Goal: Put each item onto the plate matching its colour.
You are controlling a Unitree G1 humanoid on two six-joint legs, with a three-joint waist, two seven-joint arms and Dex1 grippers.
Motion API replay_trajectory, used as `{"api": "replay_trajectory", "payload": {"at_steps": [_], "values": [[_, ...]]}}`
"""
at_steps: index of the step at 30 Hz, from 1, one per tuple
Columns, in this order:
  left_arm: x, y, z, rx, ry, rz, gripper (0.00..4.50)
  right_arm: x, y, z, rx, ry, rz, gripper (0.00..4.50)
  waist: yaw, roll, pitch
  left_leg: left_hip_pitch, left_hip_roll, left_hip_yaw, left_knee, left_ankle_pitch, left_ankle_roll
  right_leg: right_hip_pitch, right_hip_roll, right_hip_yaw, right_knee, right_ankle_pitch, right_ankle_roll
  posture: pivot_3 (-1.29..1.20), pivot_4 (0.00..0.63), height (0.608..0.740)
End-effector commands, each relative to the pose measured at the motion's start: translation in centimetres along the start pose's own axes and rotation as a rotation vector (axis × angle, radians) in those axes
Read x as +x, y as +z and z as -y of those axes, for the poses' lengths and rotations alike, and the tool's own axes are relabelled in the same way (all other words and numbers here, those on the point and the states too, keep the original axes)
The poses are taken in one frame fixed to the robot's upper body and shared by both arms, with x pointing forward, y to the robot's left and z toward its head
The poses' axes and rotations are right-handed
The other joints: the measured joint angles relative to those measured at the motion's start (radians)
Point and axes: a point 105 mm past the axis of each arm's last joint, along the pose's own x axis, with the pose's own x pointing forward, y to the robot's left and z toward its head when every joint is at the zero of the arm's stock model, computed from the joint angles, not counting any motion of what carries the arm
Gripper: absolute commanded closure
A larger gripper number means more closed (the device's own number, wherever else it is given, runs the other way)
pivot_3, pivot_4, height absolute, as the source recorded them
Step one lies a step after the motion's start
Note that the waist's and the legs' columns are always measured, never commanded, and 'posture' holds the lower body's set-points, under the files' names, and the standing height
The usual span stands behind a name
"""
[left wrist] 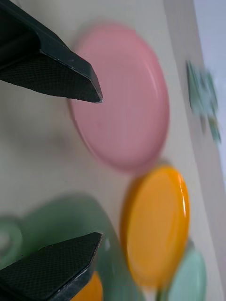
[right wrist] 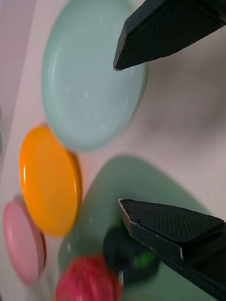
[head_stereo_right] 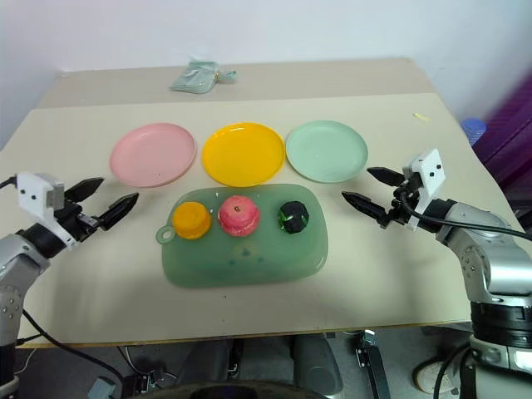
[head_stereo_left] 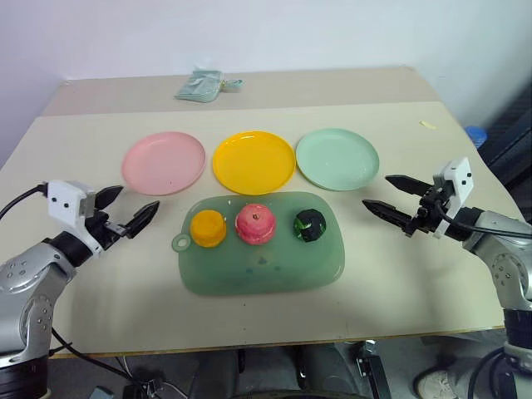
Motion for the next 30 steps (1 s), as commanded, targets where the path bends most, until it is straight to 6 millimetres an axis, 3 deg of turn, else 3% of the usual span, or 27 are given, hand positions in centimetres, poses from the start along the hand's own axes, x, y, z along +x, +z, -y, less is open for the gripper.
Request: {"api": "replay_trajectory", "payload": {"at_steps": [1, 6, 16, 18, 20, 28, 30], "values": [[1.0, 1.2, 3.1, 0.051, -0.217, -0.01, 0.0, 0.1, 1.7, -2.3, -0.032, 0.096, 0.026, 0.04, 0.0, 0.0, 0.0, 0.0, 0.0, 0.0, 0.0, 0.0, 0.0, 0.0, 0.0, 0.0, 0.0, 0.0, 0.0, 0.0, 0.15, 0.74], [2.6, -0.2, 4.9, 0.154, -0.361, -0.111, 0.0, 0.7, 1.8, -5.1, -0.023, 0.183, 0.021, 0.04, 0.001, 0.0, 0.0, 0.0, 0.0, 0.0, 0.0, 0.0, 0.0, 0.0, 0.0, 0.0, 0.0, 0.0, 0.0, 0.0, 0.15, 0.74], [5.0, -3.8, 5.9, 0.2, -0.477, -0.254, 0.0, 0.7, 0.1, -7.5, 0.016, 0.218, 0.01, 0.04, 0.0, 0.0, 0.0, 0.0, -0.001, 0.0, 0.0, 0.0, 0.0, 0.0, 0.001, 0.0, 0.0, 0.0, 0.0, 0.0, 0.15, 0.74], [5.4, -3.8, 5.7, 0.214, -0.471, -0.246, 0.56, 0.6, 0.1, -7.5, 0.017, 0.217, 0.012, 0.0, 0.0, 0.0, 0.0, 0.0, -0.001, 0.0, 0.001, 0.0, 0.0, 0.0, 0.001, 0.0, 0.0, 0.0, 0.0, 0.0, 0.15, 0.74], [6.0, -3.1, 5.1, 0.208, -0.439, -0.208, 1.18, 0.4, 0.2, -7.5, 0.016, 0.212, 0.017, 0.0, 0.001, 0.0, 0.0, 0.0, -0.001, 0.0, 0.001, 0.0, 0.0, 0.0, 0.002, 0.0, 0.001, 0.0, 0.0, 0.0, 0.15, 0.74], [8.0, 1.2, 2.2, 0.141, -0.293, -0.016, 1.18, 0.2, 0.4, -6.9, 0.009, 0.193, 0.025, 0.0, 0.005, 0.0, 0.0, -0.002, 0.0, -0.001, 0.008, -0.001, 0.001, 0.001, 0.002, -0.001, 0.002, 0.0, 0.0, 0.0, 0.15, 0.74], [10.6, 2.3, 1.6, 0.167, -0.216, 0.001, 1.18, 0.5, 0.7, -6.8, 0.006, 0.195, 0.039, 0.0, 0.009, -0.001, 0.0, -0.002, -0.001, -0.002, 0.009, -0.001, 0.001, 0.003, 0.002, -0.002, 0.003, 0.0, 0.001, 0.0, 0.15, 0.74]]}}
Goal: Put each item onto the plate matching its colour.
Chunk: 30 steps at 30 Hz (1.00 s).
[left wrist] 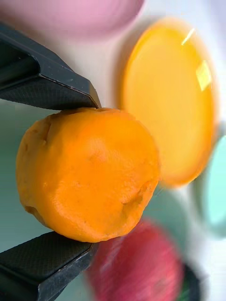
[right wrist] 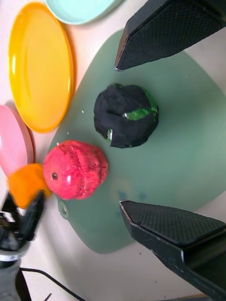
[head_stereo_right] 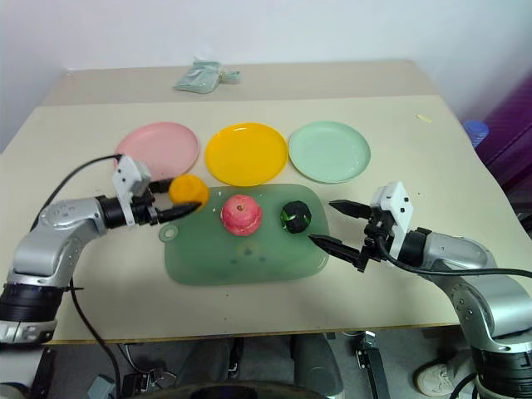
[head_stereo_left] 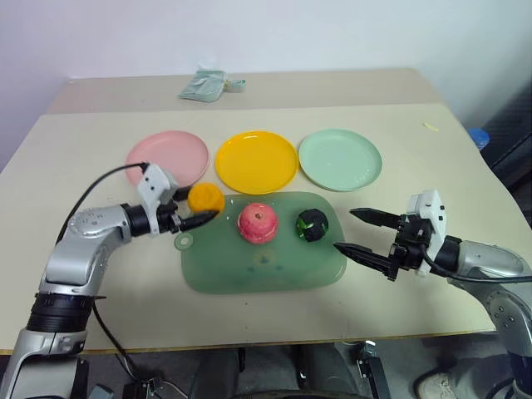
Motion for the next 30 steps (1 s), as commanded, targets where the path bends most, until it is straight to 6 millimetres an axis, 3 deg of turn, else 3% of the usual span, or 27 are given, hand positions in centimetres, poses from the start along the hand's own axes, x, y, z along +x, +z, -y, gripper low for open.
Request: {"api": "replay_trajectory", "payload": {"at_steps": [1, 6, 9, 10, 15, 19, 22, 25, 30], "values": [[2.9, 2.7, -2.6, 0.047, 0.136, 0.048, 1.18, 0.3, 1.6, -0.1, -0.054, 0.012, 0.055, 0.0, 0.005, -0.001, 0.0, 0.0, 0.0, 0.0, 0.001, 0.0, 0.0, 0.0, 0.0, -0.001, 0.0, 0.0, 0.0, 0.0, 0.15, 0.74], [9.3, 3.1, -2.7, 0.005, 0.151, 0.009, 1.18, 1.5, 2.2, -0.3, -0.075, 0.025, 0.076, 0.0, 0.016, -0.002, 0.0, 0.0, -0.002, 0.001, 0.003, 0.0, 0.001, 0.002, 0.0, -0.002, -0.001, 0.001, 0.001, 0.0, 0.15, 0.74], [11.2, 2.7, -2.5, -0.015, 0.139, -0.019, 0.04, 1.8, 2.8, -0.6, -0.086, 0.022, 0.089, 0.0, 0.01, -0.002, 0.0, -0.002, -0.002, 0.001, 0.003, -0.001, 0.001, 0.0, 0.0, -0.001, -0.001, 0.0, 0.001, 0.0, 0.15, 0.74], [11.5, 2.7, -2.7, -0.014, 0.148, -0.027, 0.04, 1.9, 2.9, -0.7, -0.089, 0.021, 0.092, 0.0, 0.005, -0.002, 0.0, -0.002, -0.002, 0.001, 0.002, -0.001, 0.001, -0.001, 0.0, -0.001, 0.0, 0.0, 0.001, 0.0, 0.15, 0.74], [10.2, 5.0, -3.6, -0.054, 0.15, 0.097, 0.04, 1.7, 3.2, -1.2, -0.086, 0.0, 0.096, 0.0, -0.007, -0.002, 0.0, -0.002, -0.001, 0.0, 0.002, -0.001, 0.001, -0.002, 0.001, 0.0, 0.001, 0.0, 0.001, 0.0, 0.15, 0.74], [7.1, 6.7, -1.0, -0.011, -0.033, 0.225, 0.04, 1.7, 3.2, -1.4, -0.078, -0.007, 0.092, 0.0, -0.01, -0.002, 0.0, -0.002, -0.001, -0.001, 0.002, -0.001, 0.001, -0.002, 0.0, 0.001, 0.001, 0.0, 0.001, 0.0, 0.15, 0.74], [5.0, 5.6, 2.6, 0.031, -0.214, 0.18, 0.04, 1.7, 3.3, -1.3, -0.073, -0.004, 0.091, 0.0, -0.006, -0.001, 0.0, -0.001, 0.0, 0.0, 0.001, -0.001, 0.001, -0.002, 0.0, 0.001, 0.001, 0.0, 0.001, 0.0, 0.15, 0.74], [4.1, 4.0, 5.6, 0.053, -0.338, 0.097, 0.04, 1.9, 3.1, -1.1, -0.069, 0.009, 0.087, 0.0, -0.001, -0.001, 0.0, -0.001, 0.0, -0.001, 0.002, 0.0, 0.001, -0.001, -0.001, 0.001, 0.001, 0.0, 0.001, 0.0, 0.15, 0.74], [4.6, 1.0, 7.9, 0.116, -0.403, -0.052, 0.04, 2.5, 3.2, -1.1, -0.069, 0.03, 0.092, 0.0, 0.004, -0.001, 0.0, -0.001, -0.001, -0.001, 0.003, 0.0, 0.001, 0.001, -0.001, 0.001, 0.001, 0.0, 0.001, 0.0, 0.15, 0.74]]}}
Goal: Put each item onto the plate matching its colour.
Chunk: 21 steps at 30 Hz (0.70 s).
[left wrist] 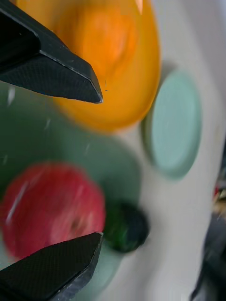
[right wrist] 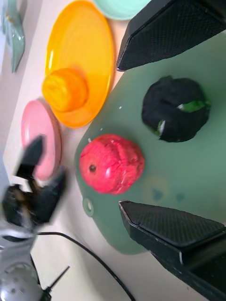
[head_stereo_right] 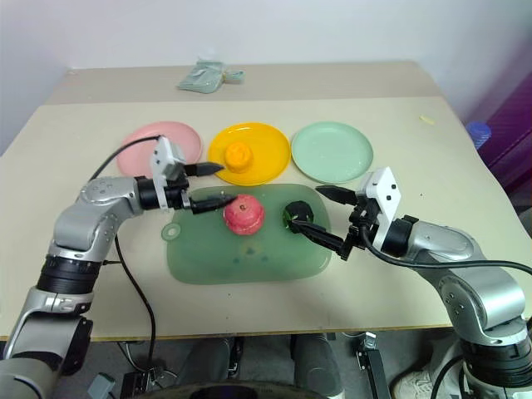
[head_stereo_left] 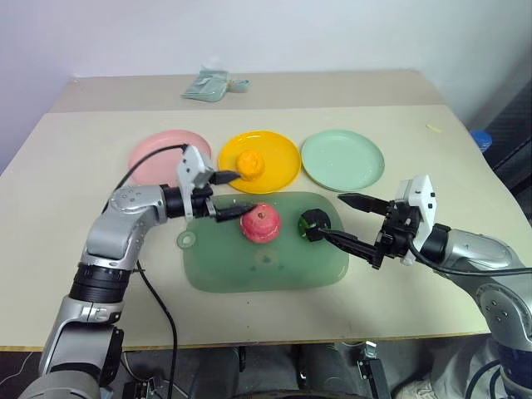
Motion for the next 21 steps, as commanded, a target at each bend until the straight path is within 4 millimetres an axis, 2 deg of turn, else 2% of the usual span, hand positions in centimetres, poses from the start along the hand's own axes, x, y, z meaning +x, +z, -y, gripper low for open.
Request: {"api": "replay_trajectory", "payload": {"at_steps": [1, 7, 11, 12, 14, 18, 21], "values": [[0.8, -0.4, 1.0, 0.054, -0.035, -0.057, 0.04, 0.3, 0.8, -0.1, -0.029, 0.017, 0.031, 0.0, -0.003, 0.0, 0.0, 0.0, 0.0, 0.0, 0.0, 0.0, 0.0, 0.0, 0.0, 0.0, 0.0, 0.0, 0.0, 0.0, 0.15, 0.74], [1.7, -2.1, 1.5, 0.051, -0.056, -0.133, 0.04, 0.6, 0.9, -0.3, -0.038, 0.017, 0.033, 0.0, -0.009, 0.0, 0.0, 0.001, 0.0, 0.0, 0.0, 0.0, 0.0, 0.0, 0.001, 0.0, 0.0, 0.0, 0.0, 0.0, 0.15, 0.74], [1.7, -1.6, 1.4, 0.012, -0.054, -0.091, 1.19, 0.6, 1.0, -0.4, -0.039, 0.009, 0.037, 0.0, -0.009, 0.0, 0.0, 0.001, 0.0, 0.0, 0.0, 0.0, 0.0, 0.0, 0.001, 0.0, 0.0, 0.0, 0.0, 0.0, 0.15, 0.74], [1.6, -1.4, 1.2, 0.011, -0.042, -0.079, 1.34, 0.6, 1.0, -0.4, -0.038, 0.007, 0.037, 0.0, -0.009, 0.0, 0.0, 0.001, 0.001, 0.0, 0.0, 0.0, 0.0, 0.0, 0.001, 0.0, 0.0, 0.0, 0.0, 0.0, 0.15, 0.74], [1.4, -0.9, 0.8, -0.002, -0.024, -0.052, 1.34, 0.5, 0.9, -0.3, -0.038, 0.003, 0.037, 0.0, -0.009, 0.0, 0.0, 0.001, 0.001, 0.0, 0.0, 0.0, 0.0, 0.0, 0.001, 0.0, 0.0, 0.0, 0.0, 0.0, 0.15, 0.74], [-0.1, 1.4, -1.8, -0.061, 0.106, 0.095, 1.34, 0.3, 0.8, -0.3, -0.039, -0.006, 0.038, 0.0, -0.008, 0.0, 0.0, 0.0, 0.001, 0.0, 0.0, 0.0, 0.0, 0.0, 0.001, 0.0, 0.0, 0.0, 0.0, 0.0, 0.15, 0.74], [-3.0, 2.8, -6.4, -0.09, 0.384, 0.205, 1.34, 0.1, 0.7, -0.3, -0.04, -0.011, 0.039, 0.0, -0.007, 0.0, 0.0, 0.0, 0.001, 0.0, 0.0, 0.0, 0.0, 0.0, 0.001, 0.0, 0.0, 0.0, 0.0, 0.0, 0.15, 0.74]]}}
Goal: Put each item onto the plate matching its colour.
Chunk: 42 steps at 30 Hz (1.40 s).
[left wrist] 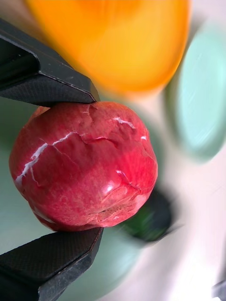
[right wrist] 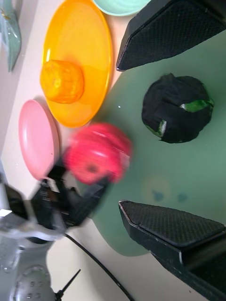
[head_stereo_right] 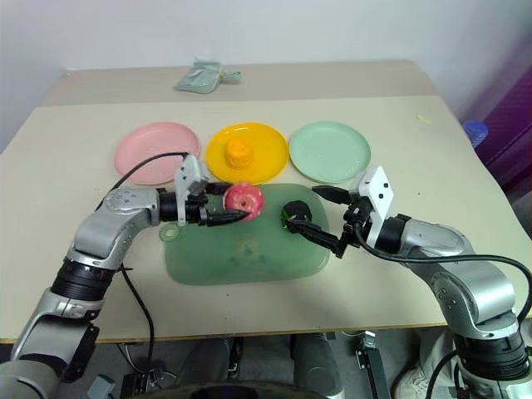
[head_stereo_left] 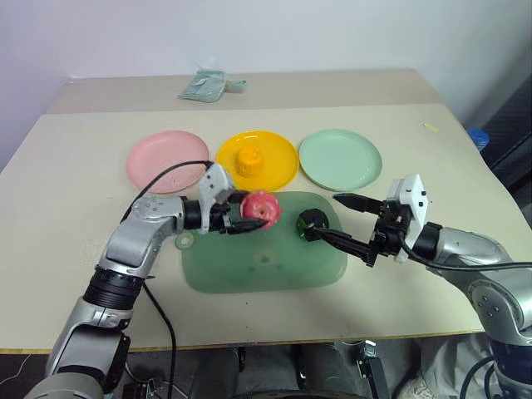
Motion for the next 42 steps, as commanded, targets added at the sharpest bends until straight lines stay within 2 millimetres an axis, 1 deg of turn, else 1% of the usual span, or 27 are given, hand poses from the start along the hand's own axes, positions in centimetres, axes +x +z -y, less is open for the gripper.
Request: {"api": "replay_trajectory", "payload": {"at_steps": [1, 2, 3, 5, 6, 9, 11, 13, 14, 18, 20, 21, 23, 25, 26, 27, 30, 31, 32, 35, 37, 40, 42], "values": [[-3.8, 3.6, -6.9, 0.009, 0.402, 0.153, 1.34, -0.3, 1.2, -0.3, -0.054, -0.002, 0.047, 0.0, 0.0, 0.0, 0.0, 0.0, 0.0, 0.0, 0.0, 0.0, 0.0, 0.0, 0.0, 0.0, 0.0, 0.0, 0.0, 0.0, 0.15, 0.74], [-5.4, 3.4, -9.3, -0.038, 0.547, 0.155, 1.34, -0.3, 1.2, -0.3, -0.054, -0.002, 0.049, 0.0, 0.001, 0.0, 0.0, 0.0, 0.0, 0.0, 0.0, 0.0, 0.0, 0.0, 0.0, 0.0, 0.0, 0.0, 0.0, 0.0, 0.15, 0.74], [-6.7, 3.1, -11.0, -0.081, 0.65, 0.152, 1.34, -0.2, 1.2, -0.3, -0.054, -0.002, 0.05, 0.0, 0.0, 0.0, 0.0, 0.0, 0.0, 0.0, 0.0, 0.0, 0.0, 0.0, 0.0, 0.0, 0.0, 0.0, 0.0, 0.0, 0.15, 0.74], [-8.0, 2.2, -12.7, -0.136, 0.762, 0.135, 1.34, 0.0, 1.3, -0.3, -0.055, 0.0, 0.052, 0.0, -0.007, 0.0, 0.0, 0.0, 0.0, 0.0, 0.0, 0.0, 0.0, -0.001, 0.0, 0.0, 0.0, 0.0, 0.0, 0.0, 0.15, 0.74], [-8.4, 1.9, -13.2, -0.145, 0.796, 0.123, 1.34, 0.1, 1.3, -0.3, -0.055, 0.001, 0.054, 0.0, -0.006, 0.0, 0.0, 0.0, 0.0, 0.0, 0.0, 0.0, 0.001, -0.001, 0.0, 0.0, 0.0, 0.0, 0.0, 0.0, 0.15, 0.74], [-9.1, 0.2, -14.0, -0.155, 0.85, 0.056, 1.34, 0.7, 1.8, 0.2, -0.059, -0.014, 0.069, 0.0, 0.001, -0.001, 0.0, 0.0, -0.001, 0.0, -0.001, -0.001, 0.001, -0.002, -0.001, 0.0, 0.0, 0.0, 0.0, 0.0, 0.15, 0.74], [-9.1, -0.7, -14.2, -0.165, 0.862, 0.029, 1.34, 1.0, 2.0, 0.6, -0.064, -0.027, 0.074, 0.0, 0.005, -0.001, 0.0, -0.001, -0.001, 0.0, 0.0, 0.0, 0.0, -0.001, -0.001, 0.0, 0.0, 0.0, 0.0, 0.0, 0.15, 0.74], [-9.2, -1.0, -14.5, -0.177, 0.882, 0.027, 0.35, 1.3, 2.0, 0.8, -0.058, -0.03, 0.076, 0.0, 0.006, -0.002, 0.0, -0.001, -0.001, 0.0, 0.0, 0.0, 0.0, -0.001, -0.001, -0.001, 0.0, 0.0, 0.0, 0.0, 0.15, 0.74], [-9.4, -1.0, -14.6, -0.175, 0.892, 0.03, 0.1, 1.4, 2.0, 0.8, -0.052, -0.029, 0.075, 0.0, 0.005, -0.001, 0.0, -0.001, -0.001, 0.0, 0.0, 0.0, 0.0, -0.001, -0.001, -0.001, 0.0, 0.0, 0.0, 0.0, 0.15, 0.74], [-10.1, 0.5, -14.5, -0.129, 0.91, 0.115, 0.04, 1.8, 1.7, 0.4, -0.042, -0.012, 0.054, 0.0, 0.001, -0.001, 0.0, -0.001, -0.001, 0.0, 0.0, 0.0, 0.0, -0.002, -0.001, -0.001, 0.0, 0.0, 0.0, 0.0, 0.15, 0.74], [-11.0, 2.1, -14.1, -0.102, 0.908, 0.202, 0.04, 2.1, 1.0, 0.6, -0.048, -0.027, 0.02, 0.0, -0.002, -0.001, 0.0, -0.001, -0.001, 0.0, 0.0, 0.0, 0.0, -0.002, -0.001, -0.001, 0.0, 0.0, 0.0, 0.0, 0.15, 0.74], [-11.3, 2.8, -13.8, -0.076, 0.9, 0.231, 0.04, 2.3, 0.5, 0.7, -0.056, -0.034, -0.004, 0.0, -0.003, -0.001, 0.0, -0.001, -0.001, 0.0, 0.0, 0.0, 0.0, -0.002, -0.001, 0.0, 0.0, 0.0, 0.0, 0.0, 0.15, 0.74], [-11.7, 3.7, -12.3, 0.021, 0.85, 0.238, 0.04, 2.5, -0.3, 0.8, -0.068, -0.037, -0.028, 0.0, -0.004, -0.001, 0.0, -0.001, 0.0, 0.0, -0.001, 0.0, 0.0, -0.003, -0.001, 0.0, 0.001, 0.0, 0.0, 0.0, 0.15, 0.74], [-11.2, 3.8, -10.0, 0.094, 0.738, 0.223, 0.04, 2.8, -1.0, 0.6, -0.063, -0.028, -0.037, 0.0, -0.005, -0.001, 0.0, -0.001, 0.0, 0.001, -0.001, 0.0, 0.0, -0.003, -0.001, 0.001, 0.0, 0.0, 0.0, 0.0, 0.15, 0.74], [-10.7, 3.6, -8.6, 0.112, 0.662, 0.213, 0.04, 3.1, -1.3, 0.6, -0.058, -0.028, -0.045, 0.0, -0.006, -0.001, 0.0, -0.001, 0.0, 0.001, -0.001, 0.0, 0.0, -0.003, -0.002, 0.001, 0.0, 0.0, 0.0, 0.0, 0.15, 0.74], [-10.2, 3.3, -7.2, 0.115, 0.588, 0.205, 0.04, 3.4, -1.7, 0.7, -0.056, -0.032, -0.056, 0.0, -0.004, -0.001, 0.0, -0.001, 0.0, 0.002, -0.001, 0.0, 0.0, -0.003, -0.002, 0.001, 0.0, 0.0, 0.0, 0.0, 0.15, 0.74], [-8.7, 1.5, -2.5, 0.114, 0.368, 0.135, 0.04, 4.2, -3.3, 1.3, -0.068, -0.053, -0.106, 0.0, 0.001, -0.001, 0.0, -0.001, 0.001, 0.001, -0.001, 0.0, 0.0, -0.002, -0.003, 0.001, 0.001, 0.0, 0.0, 0.0, 0.15, 0.74], [-8.4, 1.1, -1.5, 0.117, 0.327, 0.113, 0.04, 4.4, -3.5, 1.4, -0.067, -0.055, -0.112, 0.0, 0.001, -0.001, 0.0, -0.001, 0.001, 0.001, -0.001, 0.0, 0.0, -0.002, -0.004, 0.001, 0.001, 0.0, 0.0, 0.0, 0.15, 0.74], [-8.3, 0.8, -1.0, 0.119, 0.308, 0.101, 0.04, 4.5, -3.6, 1.5, -0.066, -0.056, -0.113, 0.0, 0.002, -0.001, 0.0, -0.001, 0.001, 0.001, -0.001, 0.0, 0.0, -0.002, -0.004, 0.001, 0.0, 0.0, 0.0, 0.0, 0.15, 0.74], [-7.3, -1.3, 2.9, 0.098, 0.152, 0.032, 0.04, 5.2, -5.0, 2.3, -0.066, -0.091, -0.149, 0.0, -0.002, -0.001, -0.001, 0.0, 0.0, 0.001, -0.001, 0.0, 0.0, -0.002, -0.003, 0.0, 0.0, 0.0, 0.0, 0.0, 0.15, 0.74], [-7.0, -1.9, 4.4, 0.088, 0.104, 0.022, 0.04, 5.5, -5.3, 2.5, -0.068, -0.094, -0.154, 0.0, -0.003, 0.0, -0.001, 0.0, 0.001, 0.002, -0.002, 0.0, 0.0, -0.001, -0.003, 0.001, 0.0, 0.0, 0.0, 0.0, 0.15, 0.74], [-7.0, -2.3, 5.2, 0.079, 0.091, 0.014, 0.0, 5.5, -5.0, 2.6, -0.077, -0.103, -0.141, 0.86, -0.003, 0.0, 0.0, 0.0, 0.001, 0.002, -0.002, 0.0, 0.0, -0.002, -0.002, 0.001, 0.0, 0.0, 0.0, 0.0, 0.15, 0.74], [-6.9, -2.3, 5.6, 0.069, 0.083, 0.016, 0.0, 5.4, -4.4, 2.7, -0.093, -0.112, -0.124, 1.85, -0.001, 0.0, 0.0, 0.0, 0.001, 0.002, -0.002, 0.0, 0.0, -0.002, -0.001, 0.001, 0.0, 0.0, 0.0, 0.0, 0.15, 0.74]]}}
